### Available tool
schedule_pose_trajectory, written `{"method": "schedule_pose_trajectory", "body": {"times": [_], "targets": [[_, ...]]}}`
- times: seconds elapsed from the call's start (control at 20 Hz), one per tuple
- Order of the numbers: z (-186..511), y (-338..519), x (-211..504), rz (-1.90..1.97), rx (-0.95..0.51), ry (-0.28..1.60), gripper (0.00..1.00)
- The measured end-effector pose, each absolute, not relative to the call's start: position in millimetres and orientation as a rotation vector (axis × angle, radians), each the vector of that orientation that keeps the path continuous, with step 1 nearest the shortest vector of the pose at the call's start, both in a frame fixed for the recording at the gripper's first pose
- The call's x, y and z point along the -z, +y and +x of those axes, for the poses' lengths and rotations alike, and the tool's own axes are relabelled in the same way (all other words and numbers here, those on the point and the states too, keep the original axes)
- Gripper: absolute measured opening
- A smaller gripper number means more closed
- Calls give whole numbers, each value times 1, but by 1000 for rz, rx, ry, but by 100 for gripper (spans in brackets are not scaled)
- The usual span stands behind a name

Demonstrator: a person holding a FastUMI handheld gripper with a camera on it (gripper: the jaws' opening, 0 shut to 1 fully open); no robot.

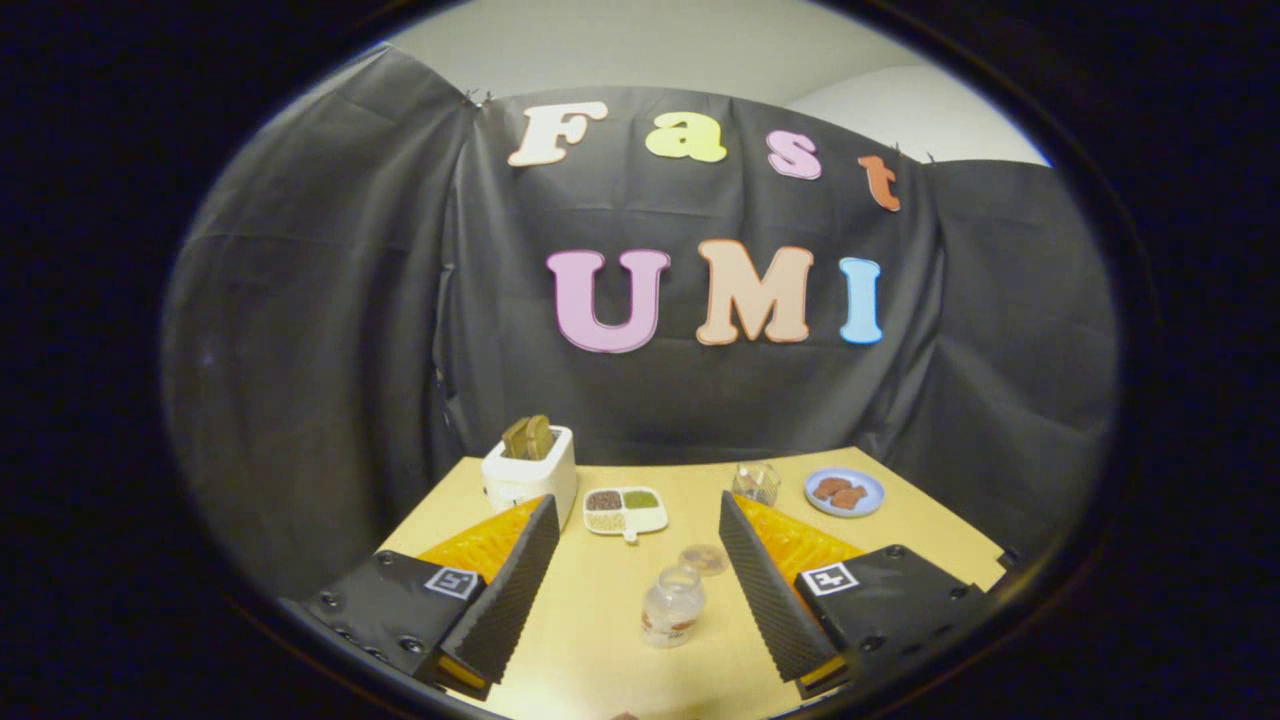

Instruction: Take the bottle from table, then pour the juice into the cup, finally place the bottle on the coaster

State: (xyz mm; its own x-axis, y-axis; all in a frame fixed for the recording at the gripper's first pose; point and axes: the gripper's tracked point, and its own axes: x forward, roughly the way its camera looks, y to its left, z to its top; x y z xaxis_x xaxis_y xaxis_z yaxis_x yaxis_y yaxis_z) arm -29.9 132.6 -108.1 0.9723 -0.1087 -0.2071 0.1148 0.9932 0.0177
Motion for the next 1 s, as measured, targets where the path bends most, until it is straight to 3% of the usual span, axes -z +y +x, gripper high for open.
{"method": "schedule_pose_trajectory", "body": {"times": [0.65, 1.0], "targets": [[-21, 125, 261, 2, 333, 412, 100], [0, 107, 308, -7, 426, 459, 100]]}}
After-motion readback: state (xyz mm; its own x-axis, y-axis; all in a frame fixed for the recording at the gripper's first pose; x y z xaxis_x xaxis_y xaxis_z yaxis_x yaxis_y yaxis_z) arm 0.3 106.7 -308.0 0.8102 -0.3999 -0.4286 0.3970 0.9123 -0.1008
